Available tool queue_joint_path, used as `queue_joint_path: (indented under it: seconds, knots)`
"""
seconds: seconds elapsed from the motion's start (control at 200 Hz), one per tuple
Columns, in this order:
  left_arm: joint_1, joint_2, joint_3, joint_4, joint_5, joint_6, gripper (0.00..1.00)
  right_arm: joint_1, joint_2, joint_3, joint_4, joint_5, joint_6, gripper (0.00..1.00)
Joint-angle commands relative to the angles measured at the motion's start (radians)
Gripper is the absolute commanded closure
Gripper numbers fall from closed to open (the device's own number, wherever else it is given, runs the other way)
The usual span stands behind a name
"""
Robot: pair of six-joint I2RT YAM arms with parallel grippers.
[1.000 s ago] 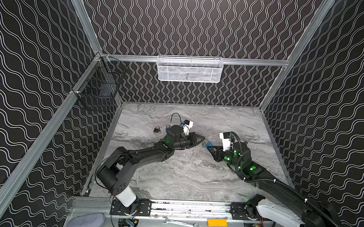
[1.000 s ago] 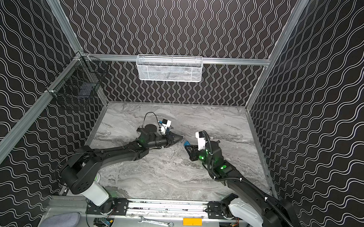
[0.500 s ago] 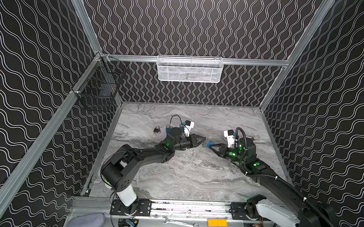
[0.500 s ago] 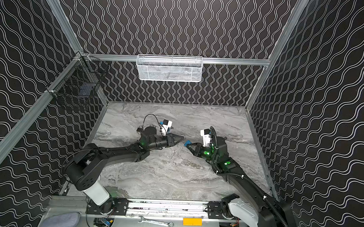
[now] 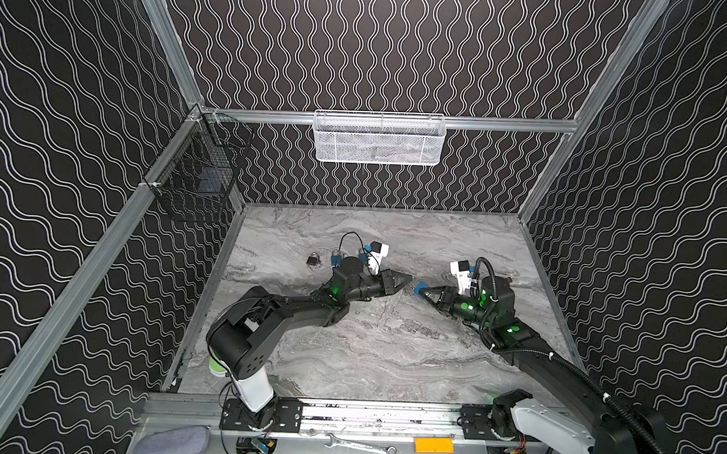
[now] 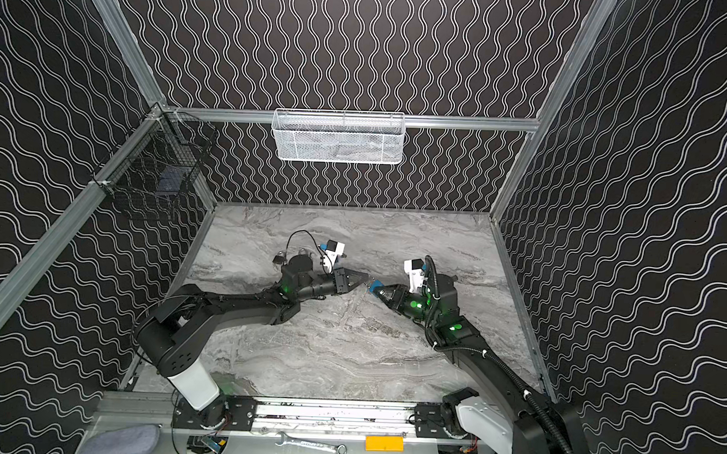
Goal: Lock with the key
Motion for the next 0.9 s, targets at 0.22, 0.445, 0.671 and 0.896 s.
queue_joint_path:
  seconds: [0.22,0.445,0.671,0.896]
  knots:
    - [-0.016,0.016,0.017,-0.069,0.041,0.024,1.00,-0.011,0.029,0.001,0.242,-0.049,0.055,0.96]
    - [-0.023,0.035,0.018,-0.045,0.047,0.010,1.00,-0.018,0.039,-0.006,0.291,-0.074,0.083,0.96]
    - [-0.027,0.026,0.017,-0.052,0.054,0.009,1.00,-0.027,0.059,-0.015,0.344,-0.099,0.114,0.96]
    - [-0.046,0.008,0.022,-0.027,0.079,-0.025,1.00,-0.027,0.066,0.030,0.240,-0.083,0.027,0.97]
